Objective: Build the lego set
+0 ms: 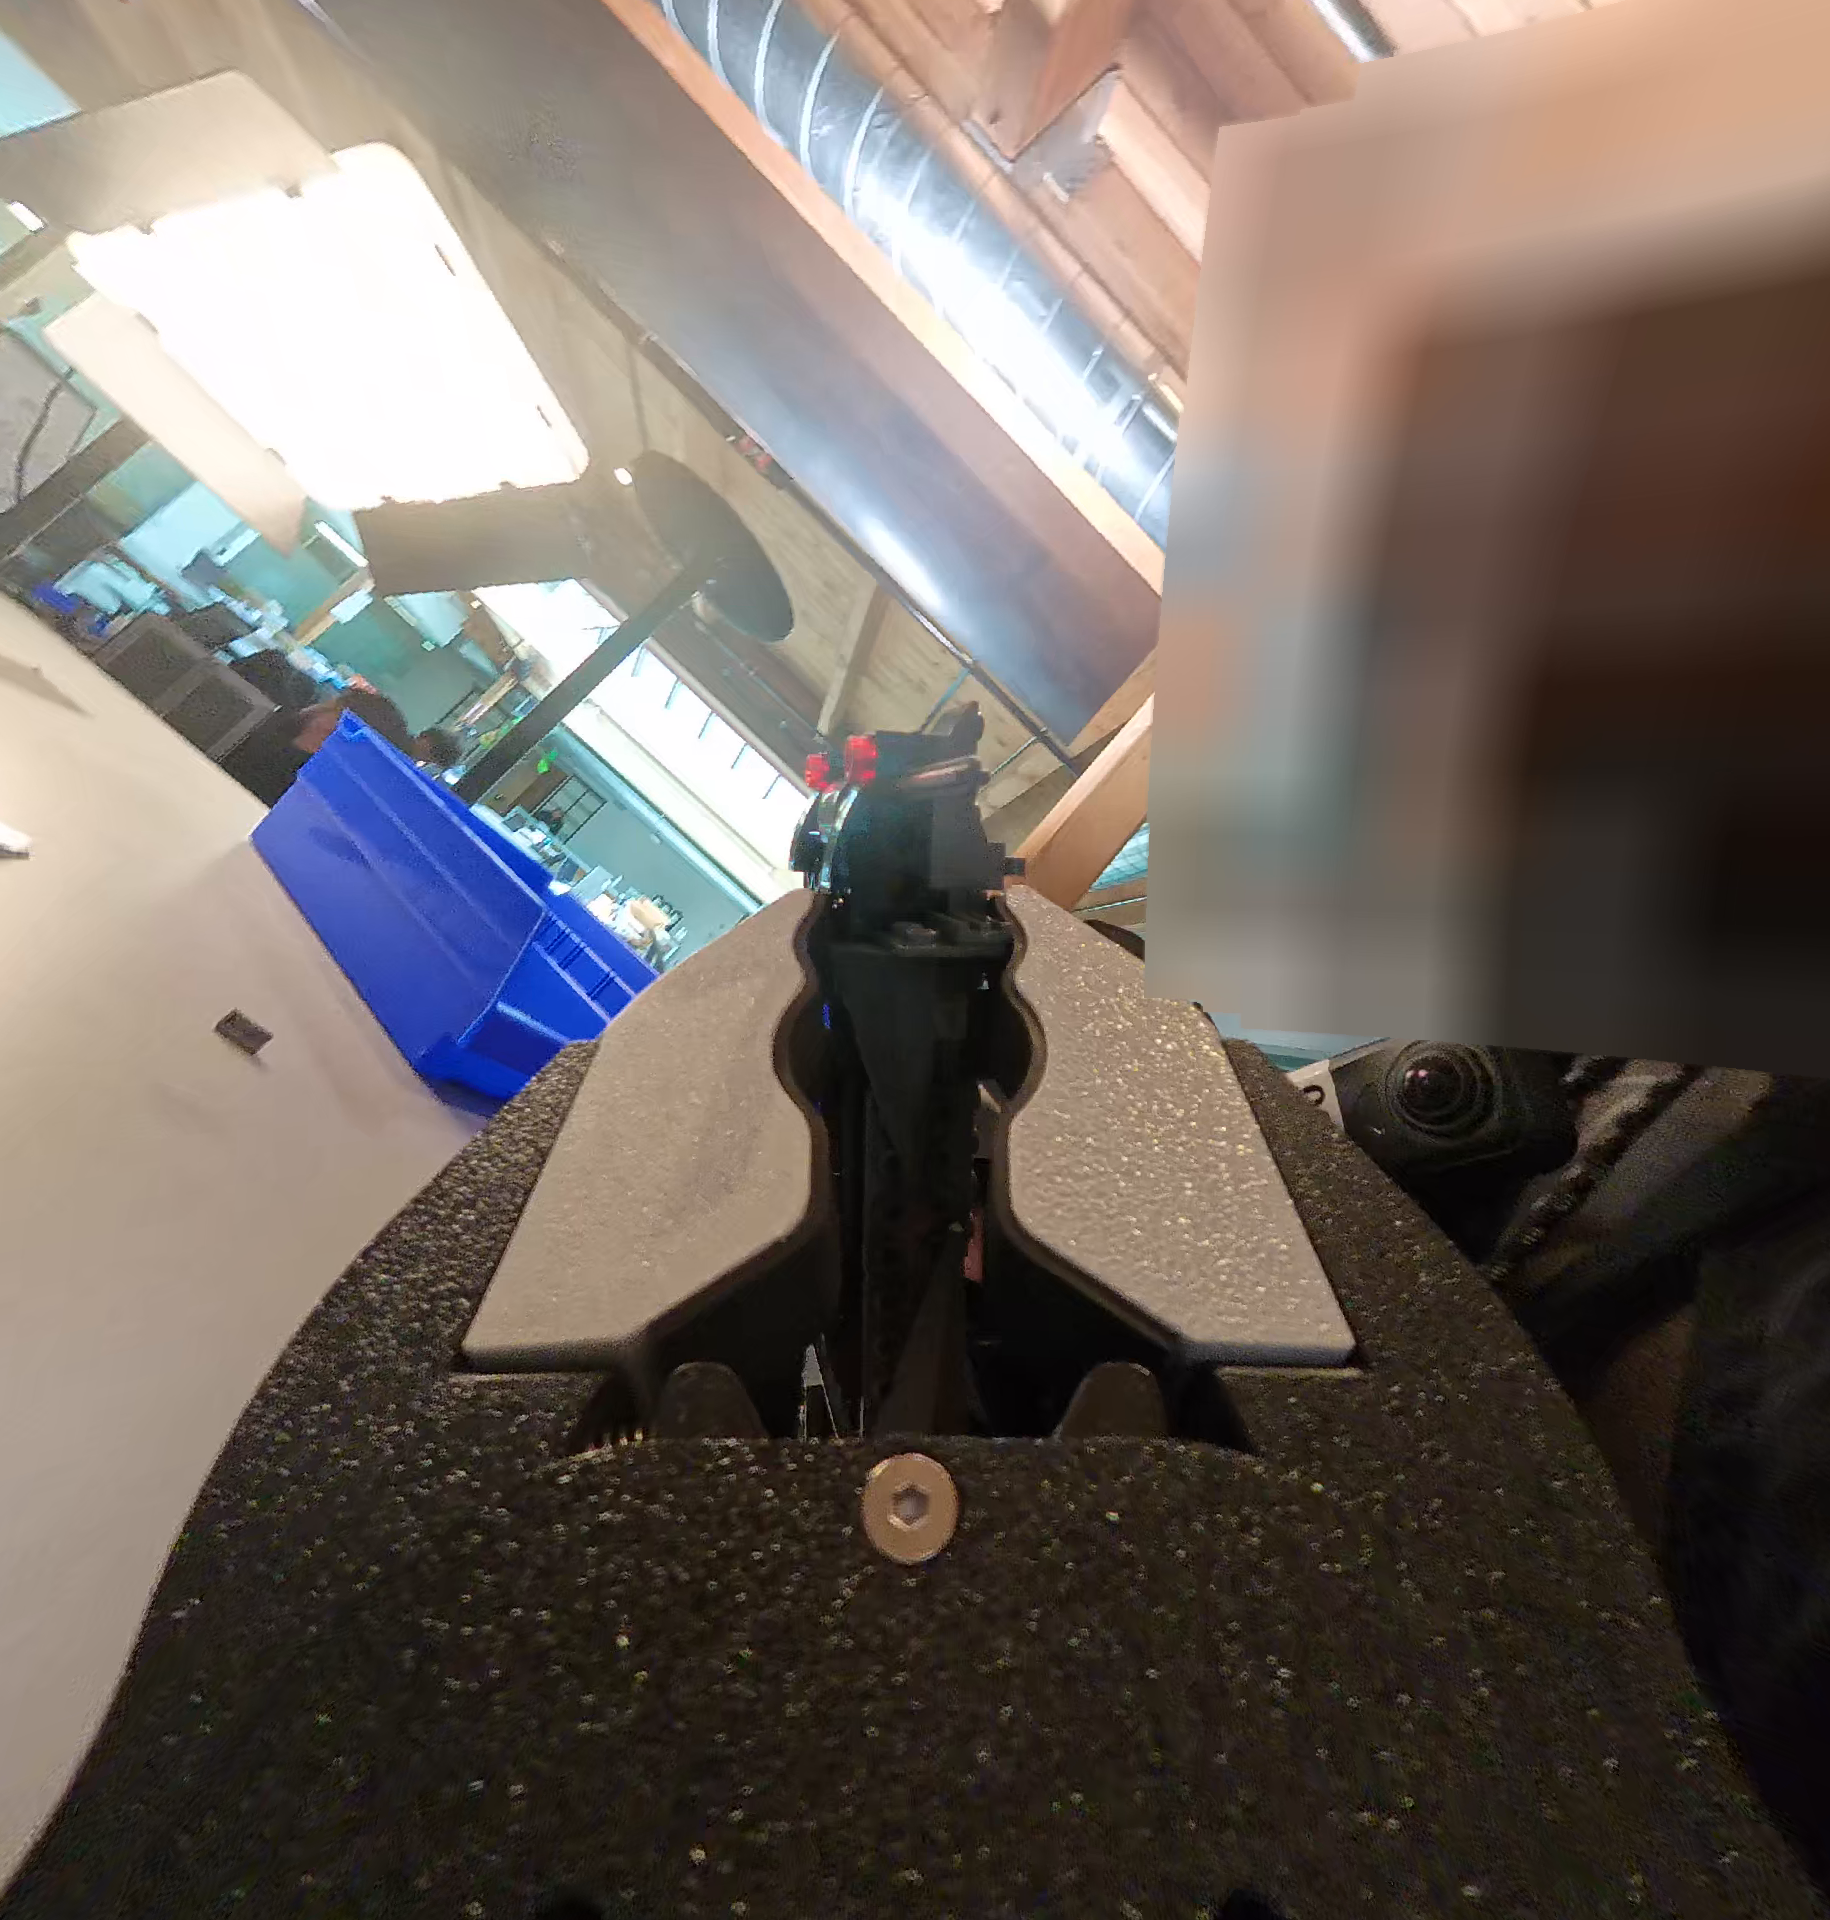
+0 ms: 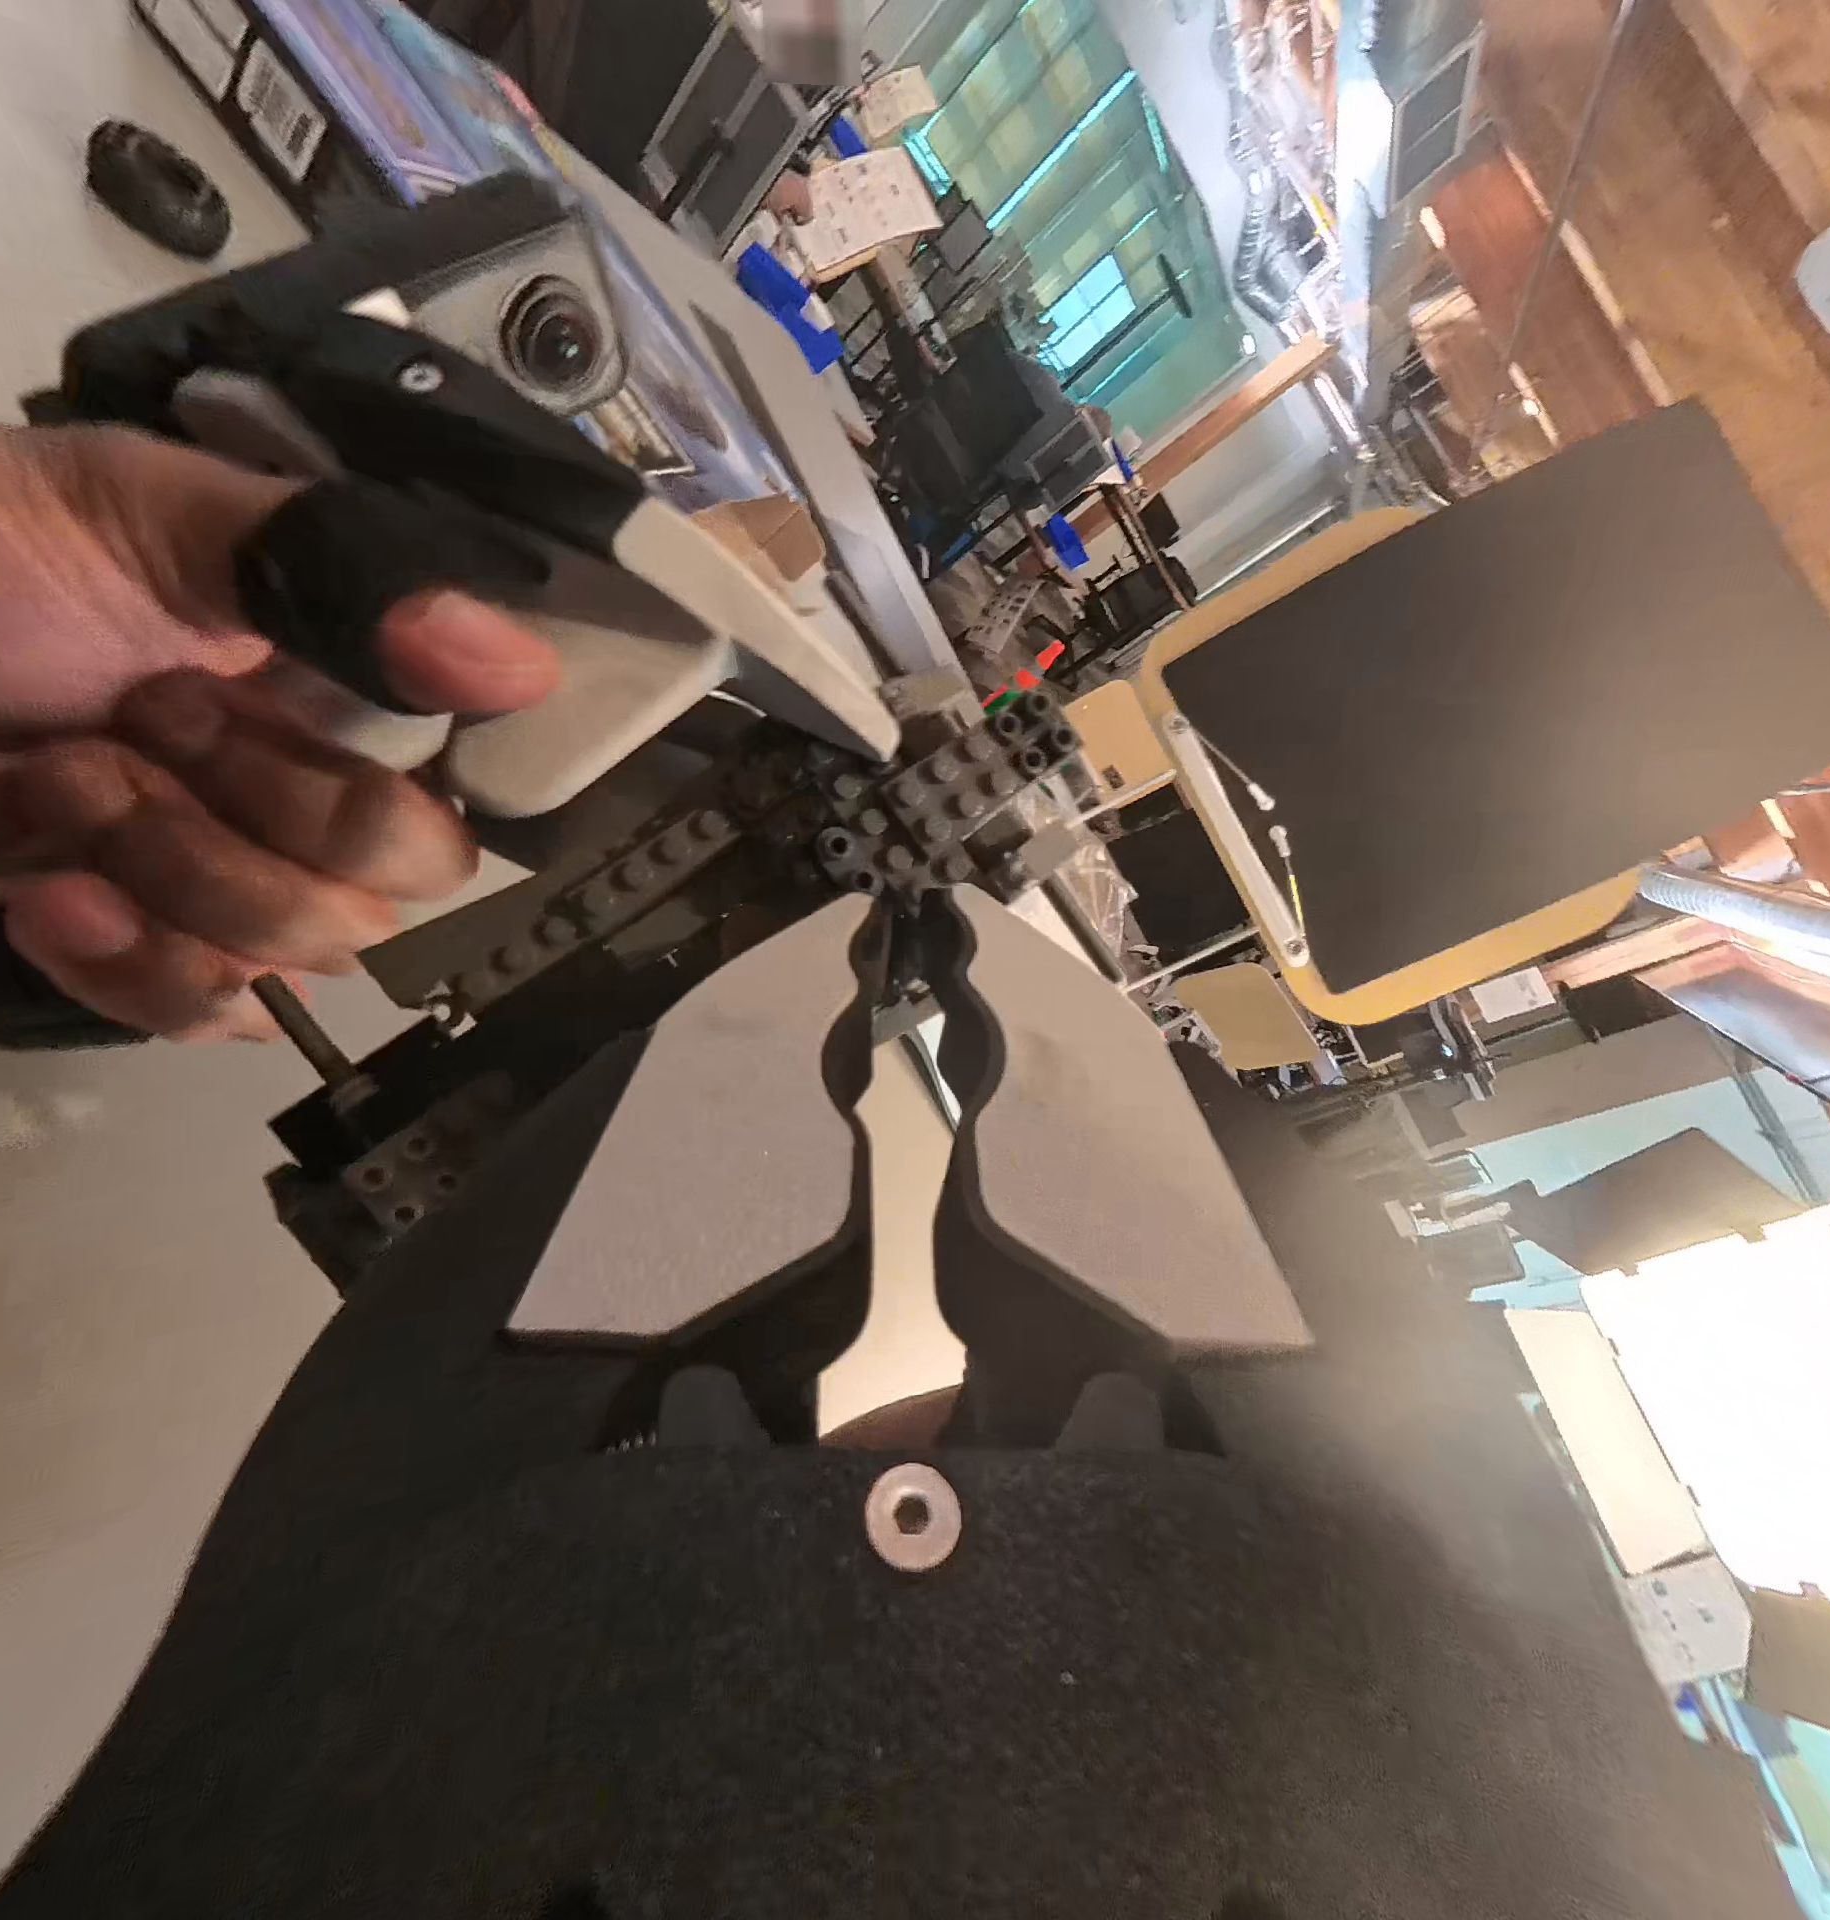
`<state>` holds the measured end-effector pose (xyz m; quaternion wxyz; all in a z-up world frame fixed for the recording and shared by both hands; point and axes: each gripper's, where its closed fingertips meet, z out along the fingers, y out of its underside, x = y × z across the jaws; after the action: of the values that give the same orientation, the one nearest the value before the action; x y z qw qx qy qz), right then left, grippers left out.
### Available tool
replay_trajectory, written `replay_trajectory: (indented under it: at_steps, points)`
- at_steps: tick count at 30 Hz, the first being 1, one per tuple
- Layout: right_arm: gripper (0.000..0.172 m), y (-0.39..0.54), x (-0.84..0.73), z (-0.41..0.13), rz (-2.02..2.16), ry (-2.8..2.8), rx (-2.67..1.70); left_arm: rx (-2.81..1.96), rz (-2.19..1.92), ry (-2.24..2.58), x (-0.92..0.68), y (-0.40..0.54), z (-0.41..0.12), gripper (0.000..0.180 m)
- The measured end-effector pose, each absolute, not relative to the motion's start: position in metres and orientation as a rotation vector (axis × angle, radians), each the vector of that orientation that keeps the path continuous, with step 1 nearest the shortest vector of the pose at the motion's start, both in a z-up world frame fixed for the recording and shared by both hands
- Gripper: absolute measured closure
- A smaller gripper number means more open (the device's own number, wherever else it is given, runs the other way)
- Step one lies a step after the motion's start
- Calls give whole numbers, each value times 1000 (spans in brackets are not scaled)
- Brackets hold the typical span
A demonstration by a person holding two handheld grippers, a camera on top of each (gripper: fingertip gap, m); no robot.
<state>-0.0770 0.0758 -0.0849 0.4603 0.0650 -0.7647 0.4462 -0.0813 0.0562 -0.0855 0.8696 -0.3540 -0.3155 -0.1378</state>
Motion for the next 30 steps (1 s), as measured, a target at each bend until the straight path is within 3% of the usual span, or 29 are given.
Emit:
replay_trajectory:
  at_steps: [4, 30]
  points:
    - [171, 68, -73, -74, 1143, -1853, 95, -740, -270, -554, -77, 52, -84, 152]
    - [172, 69, -68, -76, 1168, -1855, 25, -770, -205, -460, -69, 63, -81, 152]
